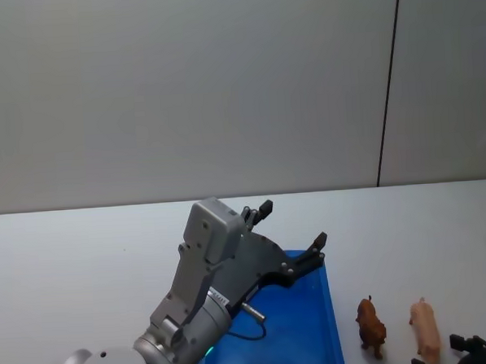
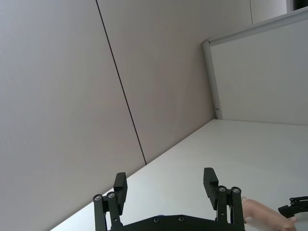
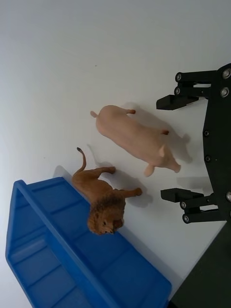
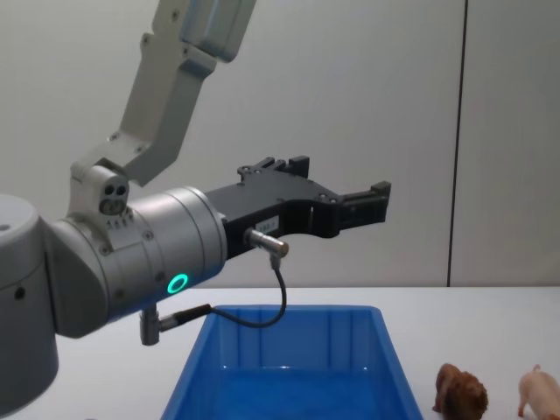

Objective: Pick up the two dolls from the table and place them into the box.

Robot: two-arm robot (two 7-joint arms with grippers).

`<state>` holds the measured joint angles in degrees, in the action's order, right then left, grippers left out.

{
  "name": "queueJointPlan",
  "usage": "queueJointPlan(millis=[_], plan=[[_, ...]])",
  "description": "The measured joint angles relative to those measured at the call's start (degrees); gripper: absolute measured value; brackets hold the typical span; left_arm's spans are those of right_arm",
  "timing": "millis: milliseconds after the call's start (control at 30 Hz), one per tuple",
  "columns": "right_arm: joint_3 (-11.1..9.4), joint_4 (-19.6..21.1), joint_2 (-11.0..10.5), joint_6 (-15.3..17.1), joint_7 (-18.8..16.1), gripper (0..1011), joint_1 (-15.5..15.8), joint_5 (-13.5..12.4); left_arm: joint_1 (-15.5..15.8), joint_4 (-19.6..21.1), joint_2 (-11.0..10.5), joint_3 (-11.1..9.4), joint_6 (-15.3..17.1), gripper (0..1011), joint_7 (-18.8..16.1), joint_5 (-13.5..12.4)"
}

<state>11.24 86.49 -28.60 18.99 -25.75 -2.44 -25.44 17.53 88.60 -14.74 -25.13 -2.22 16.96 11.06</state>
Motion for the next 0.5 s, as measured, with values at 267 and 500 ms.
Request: queueJointPlan(millis=[267, 500], plan=[[0.80, -1.44, 1.31, -1.21, 0.49, 941, -1.58, 0.91, 0.00, 0.00, 0.00, 0.00, 0.00, 1001, 0.00, 0.00], [1.50, -2.93, 2.33, -1.34, 1.22, 746, -2.93, 1.94, 0.00, 0.00, 0.00, 0.00, 0.00, 1001, 0.00, 0.00]])
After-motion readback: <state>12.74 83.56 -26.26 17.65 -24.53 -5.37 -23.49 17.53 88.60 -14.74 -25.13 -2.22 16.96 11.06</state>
